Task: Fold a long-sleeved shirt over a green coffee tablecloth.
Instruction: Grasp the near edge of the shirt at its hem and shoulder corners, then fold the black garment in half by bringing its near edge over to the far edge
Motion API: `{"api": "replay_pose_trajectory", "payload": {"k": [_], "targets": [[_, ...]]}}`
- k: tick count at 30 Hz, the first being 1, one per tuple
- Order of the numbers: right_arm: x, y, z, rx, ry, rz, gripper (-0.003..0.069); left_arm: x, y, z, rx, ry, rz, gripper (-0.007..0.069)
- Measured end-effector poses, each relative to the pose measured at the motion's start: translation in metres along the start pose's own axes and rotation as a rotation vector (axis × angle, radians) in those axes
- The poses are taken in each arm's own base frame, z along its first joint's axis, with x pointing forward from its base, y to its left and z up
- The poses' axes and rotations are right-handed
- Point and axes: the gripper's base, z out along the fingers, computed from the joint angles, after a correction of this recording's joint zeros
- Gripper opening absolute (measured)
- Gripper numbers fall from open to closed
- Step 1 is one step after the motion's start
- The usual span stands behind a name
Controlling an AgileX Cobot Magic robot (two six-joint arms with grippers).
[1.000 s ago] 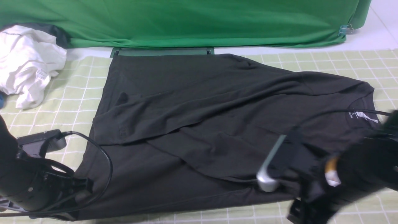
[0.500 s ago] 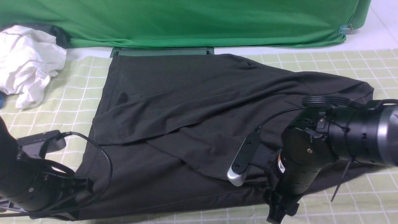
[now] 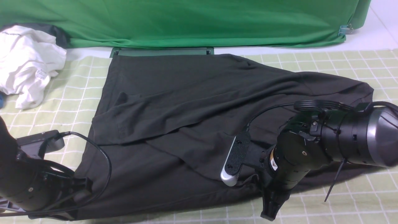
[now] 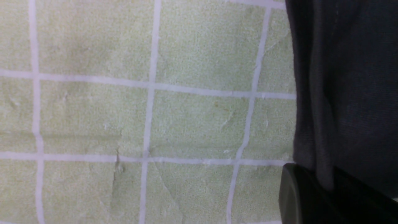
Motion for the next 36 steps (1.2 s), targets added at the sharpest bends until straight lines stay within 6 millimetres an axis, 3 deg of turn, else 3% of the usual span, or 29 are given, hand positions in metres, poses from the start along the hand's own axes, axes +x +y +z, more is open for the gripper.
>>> {"api": "replay_pose_trajectory", "payload": {"k": [5,7,10,16,21,26,30,32,36], "targets": [[0.004,0.003,-0.017,-0.026,-0.001,0.039,0.0026,-0.001,-0.003,-0.014,0.004,-0.001,0.014,0.0032],[0.009,0.006,-0.039,-0.048,-0.018,0.078,0.0027,0.005,-0.003,-0.021,0.006,0.012,0.021,0.0032],[0.018,0.012,-0.053,-0.08,-0.02,0.115,0.0027,0.016,-0.002,-0.022,0.006,0.041,0.016,0.0032],[0.049,0.047,-0.038,-0.187,0.068,0.154,0.0027,0.04,0.001,-0.01,0.015,0.124,-0.017,0.0032],[0.053,0.053,-0.044,-0.186,0.063,0.155,0.0027,0.041,-0.002,-0.012,0.038,0.133,-0.032,0.0032],[0.04,0.033,-0.065,-0.118,0.056,0.186,0.0024,0.02,-0.008,-0.038,0.047,0.056,-0.009,0.0032],[0.026,-0.006,-0.088,-0.051,-0.041,0.32,0.0024,-0.007,-0.014,-0.065,0.039,-0.082,0.003,0.0032],[0.023,-0.016,-0.092,-0.037,-0.06,0.345,0.0024,-0.013,-0.015,-0.069,0.043,-0.112,0.004,0.0032],[0.01,-0.056,-0.09,0.003,-0.096,0.436,0.0024,-0.047,-0.021,-0.072,0.067,-0.199,-0.01,0.0032]]}}
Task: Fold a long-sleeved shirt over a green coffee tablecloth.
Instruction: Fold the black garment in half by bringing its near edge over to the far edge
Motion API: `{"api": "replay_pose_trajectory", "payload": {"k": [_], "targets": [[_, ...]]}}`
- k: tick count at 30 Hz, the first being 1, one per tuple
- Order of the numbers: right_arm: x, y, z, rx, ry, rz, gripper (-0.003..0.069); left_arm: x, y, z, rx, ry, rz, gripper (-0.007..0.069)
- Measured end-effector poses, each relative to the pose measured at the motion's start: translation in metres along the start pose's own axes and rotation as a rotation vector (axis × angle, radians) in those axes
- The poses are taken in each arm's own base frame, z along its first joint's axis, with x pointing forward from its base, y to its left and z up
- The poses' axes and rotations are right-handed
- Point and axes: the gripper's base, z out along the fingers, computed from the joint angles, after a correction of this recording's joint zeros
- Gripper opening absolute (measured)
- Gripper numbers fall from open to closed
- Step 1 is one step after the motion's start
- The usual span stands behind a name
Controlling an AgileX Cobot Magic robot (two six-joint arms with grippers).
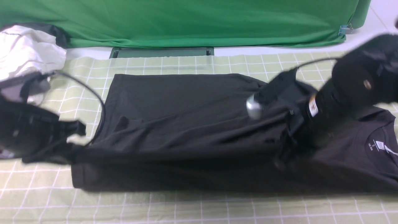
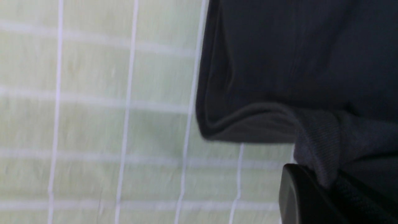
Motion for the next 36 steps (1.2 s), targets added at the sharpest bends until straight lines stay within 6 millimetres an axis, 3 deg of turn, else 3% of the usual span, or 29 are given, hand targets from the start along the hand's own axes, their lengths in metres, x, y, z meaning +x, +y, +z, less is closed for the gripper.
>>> {"api": "replay_pose_trajectory", "payload": {"k": [7,13,14,15,22,31,36], "targets": [[-0.041,-0.039,0.025,0.029,-0.024,0.086,0.0024,-0.063,-0.009,0.016,0.013,-0.044,-0.007,0.0032],[-0.076,-0.069,0.043,0.053,-0.051,0.144,0.0024,-0.121,-0.014,0.047,0.016,-0.01,-0.003,0.0032],[-0.077,-0.071,0.046,0.053,-0.047,0.149,0.0024,-0.123,-0.014,0.048,0.016,-0.008,-0.003,0.0032],[-0.089,-0.08,0.052,0.061,-0.069,0.164,0.0024,-0.138,-0.015,0.058,0.015,-0.007,0.0,0.0032],[-0.117,-0.112,0.078,0.088,-0.115,0.209,0.0023,-0.186,-0.018,0.089,0.023,-0.042,0.011,0.0032],[-0.125,-0.14,0.124,0.109,-0.15,0.249,0.0028,-0.216,-0.013,0.141,0.03,-0.044,0.003,0.0032],[-0.128,-0.143,0.134,0.126,-0.198,0.246,0.0102,-0.223,-0.01,0.151,0.005,-0.099,0.006,0.0051]]}}
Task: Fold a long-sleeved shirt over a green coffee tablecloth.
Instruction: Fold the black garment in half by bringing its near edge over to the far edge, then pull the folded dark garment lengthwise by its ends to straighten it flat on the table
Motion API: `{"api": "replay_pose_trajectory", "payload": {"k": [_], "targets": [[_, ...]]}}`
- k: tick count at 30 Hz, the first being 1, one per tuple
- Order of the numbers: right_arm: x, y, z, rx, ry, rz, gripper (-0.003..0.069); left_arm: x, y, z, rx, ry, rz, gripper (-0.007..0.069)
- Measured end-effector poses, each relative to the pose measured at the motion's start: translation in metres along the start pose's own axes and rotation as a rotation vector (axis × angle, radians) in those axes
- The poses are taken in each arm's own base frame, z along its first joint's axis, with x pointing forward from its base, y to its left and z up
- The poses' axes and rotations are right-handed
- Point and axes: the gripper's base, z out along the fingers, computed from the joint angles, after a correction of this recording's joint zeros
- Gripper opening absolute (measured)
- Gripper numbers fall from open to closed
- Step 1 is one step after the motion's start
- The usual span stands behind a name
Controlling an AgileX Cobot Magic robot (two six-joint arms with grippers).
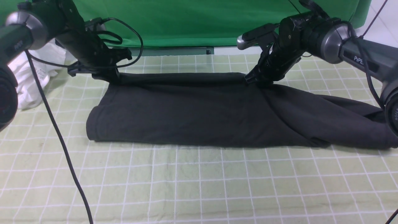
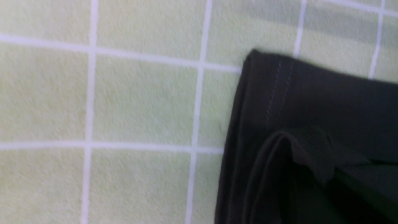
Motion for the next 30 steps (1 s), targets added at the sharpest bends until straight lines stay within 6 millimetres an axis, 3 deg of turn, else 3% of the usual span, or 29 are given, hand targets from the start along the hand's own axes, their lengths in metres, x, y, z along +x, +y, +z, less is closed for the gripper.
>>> {"api": "replay_pose_trajectory", "payload": {"k": [2,5,8,13,18,19,21,25,27,29,30], "targets": [[-0.002,0.0,0.0,0.003,-0.017,-0.001,0.0138,-0.001,0.001,0.0,-0.014,-0.011,-0.007,0.0066],[-0.004,-0.003,-0.001,0.023,-0.045,-0.016,0.0249,-0.006,0.007,-0.002,-0.08,-0.061,-0.019,0.0139],[-0.009,-0.005,-0.006,0.042,-0.048,-0.031,0.0311,-0.009,0.011,-0.004,-0.12,-0.077,-0.031,0.022],[-0.029,-0.014,-0.05,0.086,-0.024,-0.048,0.035,-0.023,0.006,-0.028,-0.128,-0.102,-0.032,0.0414],[-0.043,-0.022,-0.106,0.133,0.002,-0.054,0.0353,-0.035,-0.003,-0.059,-0.113,-0.12,-0.03,0.0499],[-0.047,-0.025,-0.126,0.157,-0.003,-0.061,0.0353,-0.039,-0.007,-0.072,-0.108,-0.126,-0.025,0.0512],[-0.053,-0.03,-0.16,0.208,-0.047,-0.062,0.0335,-0.043,-0.012,-0.089,-0.094,-0.138,-0.013,0.0521],[-0.051,-0.036,-0.21,0.249,-0.111,-0.037,0.0178,-0.047,-0.018,-0.103,-0.059,-0.168,0.019,0.0524],[-0.042,-0.039,-0.235,0.258,-0.121,-0.017,0.0067,-0.047,-0.021,-0.107,-0.037,-0.171,0.028,0.0526],[-0.024,-0.042,-0.258,0.261,-0.105,0.014,0.0019,-0.047,-0.022,-0.107,-0.021,-0.164,0.035,0.0526],[-0.015,-0.044,-0.26,0.26,-0.081,0.027,0.001,-0.046,-0.023,-0.107,-0.017,-0.162,0.037,0.0526]]}}
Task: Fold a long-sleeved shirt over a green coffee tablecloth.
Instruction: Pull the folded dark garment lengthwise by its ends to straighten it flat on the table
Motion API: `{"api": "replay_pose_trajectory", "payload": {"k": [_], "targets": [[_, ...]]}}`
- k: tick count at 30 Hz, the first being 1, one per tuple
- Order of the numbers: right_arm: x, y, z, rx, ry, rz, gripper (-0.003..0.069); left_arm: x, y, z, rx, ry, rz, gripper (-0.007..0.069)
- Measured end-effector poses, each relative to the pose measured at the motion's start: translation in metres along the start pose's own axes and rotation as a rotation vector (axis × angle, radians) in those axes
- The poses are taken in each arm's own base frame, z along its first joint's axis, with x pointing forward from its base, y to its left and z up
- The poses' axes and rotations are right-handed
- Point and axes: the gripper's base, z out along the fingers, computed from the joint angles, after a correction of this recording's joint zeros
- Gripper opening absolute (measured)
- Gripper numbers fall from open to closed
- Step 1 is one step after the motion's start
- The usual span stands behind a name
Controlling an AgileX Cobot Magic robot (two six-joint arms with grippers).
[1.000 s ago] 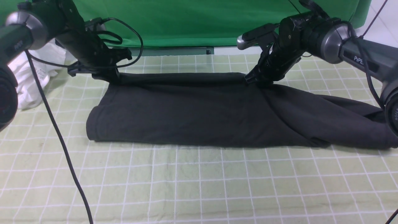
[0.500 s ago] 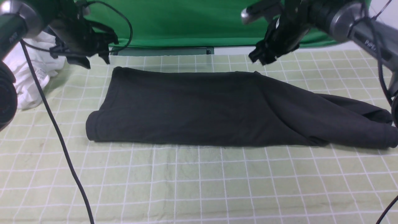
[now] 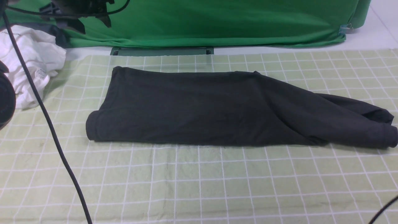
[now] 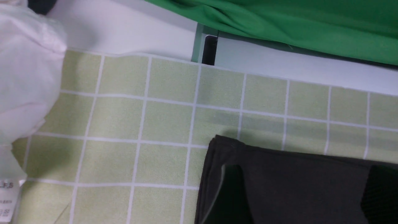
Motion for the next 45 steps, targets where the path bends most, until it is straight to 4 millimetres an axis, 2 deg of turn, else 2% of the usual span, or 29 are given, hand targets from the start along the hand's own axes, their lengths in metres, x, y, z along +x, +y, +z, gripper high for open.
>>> {"api": "replay_pose_trajectory", "payload": {"k": [1,2,3,4,6,9,10,11,12,13,15,18,20,21,22,25,28,32,34,41,45], "targets": [[0.016,-0.007,-0.015,0.005,0.022,0.026,0.0001,0.0,-0.001,0.0,0.01,0.003,-0.003,0.0526],[0.027,-0.013,-0.018,0.01,0.05,0.043,-0.0001,0.0,-0.002,0.0,0.019,0.004,-0.001,0.0526],[0.033,-0.013,-0.015,0.006,0.074,0.042,-0.0001,0.0,-0.002,0.0,0.02,0.004,0.0,0.0526],[0.055,-0.02,-0.016,0.004,0.129,0.071,-0.0003,0.001,-0.003,0.0,0.033,0.006,-0.001,0.0527],[0.086,-0.03,-0.01,0.004,0.205,0.12,-0.0003,0.001,-0.005,0.0,0.055,0.009,-0.001,0.0528],[0.137,-0.041,0.027,-0.028,0.344,0.215,0.0017,0.001,-0.009,0.0,0.092,0.015,0.001,0.0528],[0.141,-0.044,0.029,-0.028,0.352,0.229,0.0023,0.001,-0.009,0.0,0.094,0.015,0.0,0.0528],[0.164,-0.049,0.049,-0.048,0.407,0.284,0.0058,0.002,-0.01,0.0,0.107,0.016,0.003,0.0528],[0.177,-0.054,0.062,-0.065,0.423,0.342,0.01,0.002,-0.011,-0.001,0.113,0.016,0.008,0.0528],[0.186,-0.056,0.069,-0.07,0.433,0.366,0.0125,0.002,-0.011,-0.001,0.114,0.016,0.013,0.0528],[0.204,-0.064,0.089,-0.088,0.451,0.451,0.0228,0.002,-0.011,-0.001,0.114,0.016,0.018,0.0528],[0.214,-0.073,0.112,-0.084,0.439,0.505,0.0339,0.002,-0.011,0.0,0.117,0.017,0.018,0.0528],[0.217,-0.073,0.125,-0.085,0.439,0.514,0.0364,0.002,-0.011,0.002,0.12,0.021,0.016,0.0528],[0.218,-0.073,0.127,-0.086,0.443,0.514,0.0365,0.002,-0.011,0.003,0.12,0.023,0.015,0.0528],[0.221,-0.071,0.14,-0.092,0.454,0.517,0.0366,0.003,-0.011,0.006,0.125,0.03,0.012,0.0528],[0.227,-0.069,0.156,-0.102,0.473,0.517,0.0346,0.004,-0.012,0.011,0.149,0.041,0.0,0.0528],[0.23,-0.067,0.165,-0.109,0.475,0.491,0.0265,0.005,-0.015,0.014,0.179,0.051,-0.013,0.0528],[0.227,-0.069,0.167,-0.11,0.453,0.461,0.007,0.007,-0.021,0.017,0.2,0.062,-0.012,0.0528],[0.223,-0.071,0.165,-0.111,0.447,0.453,0.0017,0.009,-0.024,0.02,0.205,0.069,-0.009,0.0528],[0.195,-0.087,0.145,-0.115,0.438,0.439,0.0005,0.013,-0.028,0.032,0.211,0.094,-0.008,0.0528],[0.187,-0.092,0.137,-0.118,0.434,0.436,0.0003,0.013,-0.027,0.033,0.211,0.095,-0.008,0.0528]]}}
